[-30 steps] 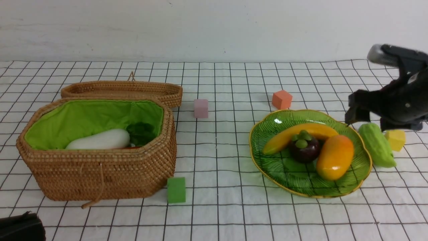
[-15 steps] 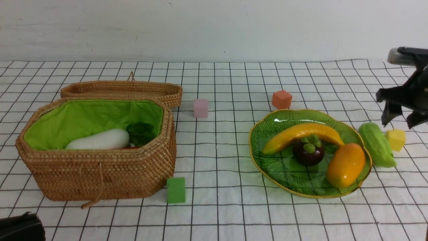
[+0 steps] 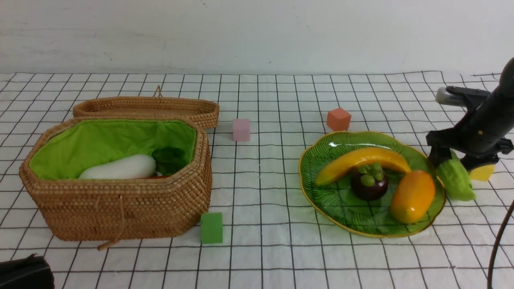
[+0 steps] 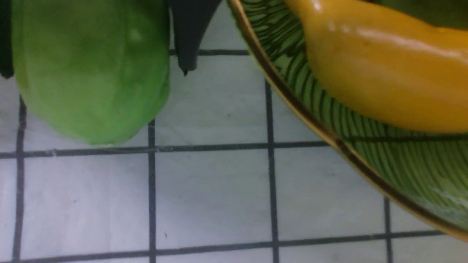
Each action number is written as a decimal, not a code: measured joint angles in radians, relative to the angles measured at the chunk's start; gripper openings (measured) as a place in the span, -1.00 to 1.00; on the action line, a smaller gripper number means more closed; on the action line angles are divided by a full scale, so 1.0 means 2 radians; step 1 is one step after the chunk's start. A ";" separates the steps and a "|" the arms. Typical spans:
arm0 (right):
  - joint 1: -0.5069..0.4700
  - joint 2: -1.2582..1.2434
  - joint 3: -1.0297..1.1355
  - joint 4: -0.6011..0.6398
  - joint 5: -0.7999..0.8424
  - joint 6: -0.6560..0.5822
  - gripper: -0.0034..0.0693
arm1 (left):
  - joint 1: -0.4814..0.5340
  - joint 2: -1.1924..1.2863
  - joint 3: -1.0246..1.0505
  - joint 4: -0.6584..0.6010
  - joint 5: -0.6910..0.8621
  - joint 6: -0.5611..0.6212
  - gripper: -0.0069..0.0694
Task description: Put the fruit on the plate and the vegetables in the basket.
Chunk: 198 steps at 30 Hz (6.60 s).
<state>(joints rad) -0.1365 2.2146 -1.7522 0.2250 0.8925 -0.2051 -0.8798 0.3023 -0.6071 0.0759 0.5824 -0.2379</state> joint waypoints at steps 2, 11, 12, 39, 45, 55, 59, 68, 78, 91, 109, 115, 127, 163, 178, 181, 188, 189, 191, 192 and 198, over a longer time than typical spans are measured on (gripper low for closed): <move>0.000 0.005 -0.002 -0.005 -0.004 -0.001 0.68 | 0.000 0.000 0.000 0.000 0.000 0.000 -0.79; -0.001 -0.002 -0.004 -0.011 0.005 0.000 0.32 | 0.000 0.000 0.000 0.006 0.007 -0.001 -0.77; -0.001 -0.009 -0.003 -0.009 0.018 0.000 0.32 | 0.000 0.000 0.000 0.012 0.015 -0.004 -0.77; 0.495 -0.078 -0.005 0.443 -0.426 -0.582 0.43 | 0.000 0.000 0.000 0.339 0.118 -0.344 -0.74; 0.522 -0.049 -0.005 0.538 -0.513 -0.701 0.95 | 0.000 0.000 0.000 0.335 0.117 -0.344 -0.72; 0.549 -0.175 0.021 0.753 -0.573 -0.837 0.72 | 0.000 0.000 0.000 0.331 0.116 -0.344 -0.71; 0.574 -0.305 0.097 0.766 -0.653 -0.900 0.63 | 0.000 0.000 0.000 0.323 0.098 -0.344 -0.71; 0.587 -0.490 0.293 0.781 -0.819 -0.895 0.61 | 0.000 0.000 0.000 0.276 0.036 -0.324 -0.70; 0.651 -0.692 0.487 0.790 -0.857 -0.747 0.45 | 0.000 0.000 0.104 0.206 -0.148 -0.242 -0.70; 0.671 -0.852 0.575 0.791 -0.827 -0.706 -0.06 | 0.000 0.000 0.226 0.208 -0.212 -0.240 -0.66; 0.496 -0.953 0.652 0.781 -0.716 -0.723 -0.88 | 0.000 0.000 0.248 0.208 -0.144 -0.239 -0.62; 0.279 -1.007 0.785 0.773 -0.477 -0.725 -0.93 | 0.000 0.000 0.248 0.208 -0.142 -0.239 -0.60; 0.097 -1.083 0.853 0.753 -0.319 -0.729 -0.93 | 0.000 0.000 0.248 0.208 -0.140 -0.239 -0.57; 0.138 -1.112 0.886 -0.054 -0.263 0.080 -0.93 | 0.000 0.000 0.248 0.208 -0.135 -0.239 -0.47; 0.138 -1.112 0.885 -0.051 -0.259 0.080 -0.92 | 0.000 0.000 0.248 0.208 -0.135 -0.239 -0.44; 0.138 -1.112 0.885 -0.051 -0.259 0.080 -0.91 | 0.000 0.000 0.248 0.208 -0.135 -0.239 -0.44; 0.138 -1.112 0.885 -0.051 -0.258 0.080 -0.90 | 0.000 0.000 0.248 0.234 -0.135 -0.231 -0.44; 0.138 -1.112 0.885 -0.051 -0.258 0.080 -0.90 | 0.001 0.000 0.248 0.249 -0.136 -0.225 -0.44; 0.138 -1.112 0.885 -0.051 -0.258 0.080 -0.89 | 0.010 -0.006 0.248 0.256 -0.148 -0.212 -0.44; 0.138 -1.112 0.885 -0.051 -0.258 0.080 -0.89 | 0.023 -0.014 0.249 0.252 -0.159 -0.203 -0.44; 0.138 -1.112 0.885 -0.051 -0.258 0.080 -0.88 | 0.182 -0.114 0.249 0.095 -0.204 -0.076 -0.49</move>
<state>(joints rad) 0.1391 -0.0094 0.0180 0.1238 0.3761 -0.0450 -0.5149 0.0738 -0.1088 0.2667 0.1749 -0.3901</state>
